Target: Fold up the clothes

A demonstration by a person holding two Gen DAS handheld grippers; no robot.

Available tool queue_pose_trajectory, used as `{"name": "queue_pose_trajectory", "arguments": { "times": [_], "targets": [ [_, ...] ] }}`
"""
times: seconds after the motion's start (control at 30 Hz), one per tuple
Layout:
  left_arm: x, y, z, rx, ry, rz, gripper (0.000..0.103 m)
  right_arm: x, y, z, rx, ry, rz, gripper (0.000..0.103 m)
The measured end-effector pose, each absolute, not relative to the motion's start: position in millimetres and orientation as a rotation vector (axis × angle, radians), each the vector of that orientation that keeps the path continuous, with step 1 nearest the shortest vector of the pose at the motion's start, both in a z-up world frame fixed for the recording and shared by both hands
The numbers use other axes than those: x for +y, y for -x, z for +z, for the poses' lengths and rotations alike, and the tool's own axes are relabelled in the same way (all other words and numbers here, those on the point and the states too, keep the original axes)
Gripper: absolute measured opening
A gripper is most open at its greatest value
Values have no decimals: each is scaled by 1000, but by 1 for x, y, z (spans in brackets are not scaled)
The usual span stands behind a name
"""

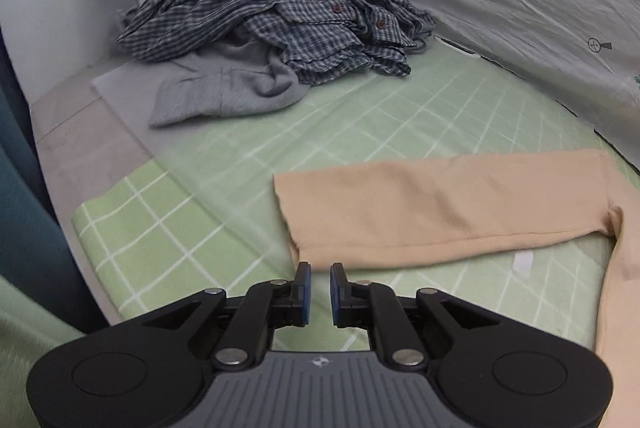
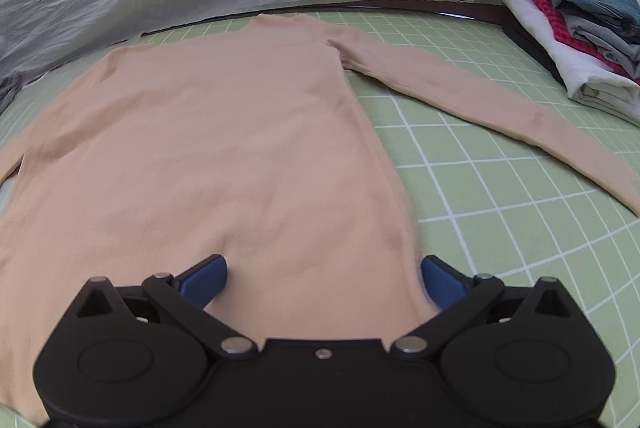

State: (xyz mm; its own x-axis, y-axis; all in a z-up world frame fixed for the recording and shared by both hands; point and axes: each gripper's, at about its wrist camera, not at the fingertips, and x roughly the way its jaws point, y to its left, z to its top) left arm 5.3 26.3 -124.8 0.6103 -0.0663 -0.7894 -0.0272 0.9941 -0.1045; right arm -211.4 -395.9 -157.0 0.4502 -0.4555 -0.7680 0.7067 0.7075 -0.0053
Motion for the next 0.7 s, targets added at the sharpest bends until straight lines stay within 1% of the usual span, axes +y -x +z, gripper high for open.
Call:
{"name": "queue_pose_trajectory", "arguments": {
  "times": [0.03, 0.2, 0.37, 0.43, 0.5, 0.53, 0.6, 0.63, 0.67, 0.7],
  "targets": [
    [24, -1, -123, 919, 128, -46, 24, -396, 213, -156, 838, -338, -724, 103],
    [-11, 16, -117, 957, 160, -229, 38, -397, 227, -152, 864, -342, -724, 103],
    [-73, 38, -119, 1019, 92, -484, 40, -401, 245, -145, 882, -327, -726, 103],
    [-99, 46, -120, 1041, 64, -587, 42, -404, 251, -143, 880, -329, -735, 101],
    [-122, 58, -123, 1046, -31, -632, 42, -407, 257, -143, 891, -341, -717, 90],
    [-131, 63, -125, 1050, -66, -647, 42, -409, 261, -144, 895, -359, -697, 78],
    [-141, 72, -129, 1068, -103, -685, 39, -412, 268, -143, 878, -375, -671, 65],
    [-144, 76, -131, 1074, -120, -694, 31, -412, 271, -141, 872, -375, -657, 47],
    [-147, 79, -133, 1079, -142, -696, 26, -413, 273, -140, 866, -384, -628, 29],
    [-149, 81, -135, 1086, -162, -697, 16, -415, 275, -139, 863, -405, -606, 17]
  ]
}}
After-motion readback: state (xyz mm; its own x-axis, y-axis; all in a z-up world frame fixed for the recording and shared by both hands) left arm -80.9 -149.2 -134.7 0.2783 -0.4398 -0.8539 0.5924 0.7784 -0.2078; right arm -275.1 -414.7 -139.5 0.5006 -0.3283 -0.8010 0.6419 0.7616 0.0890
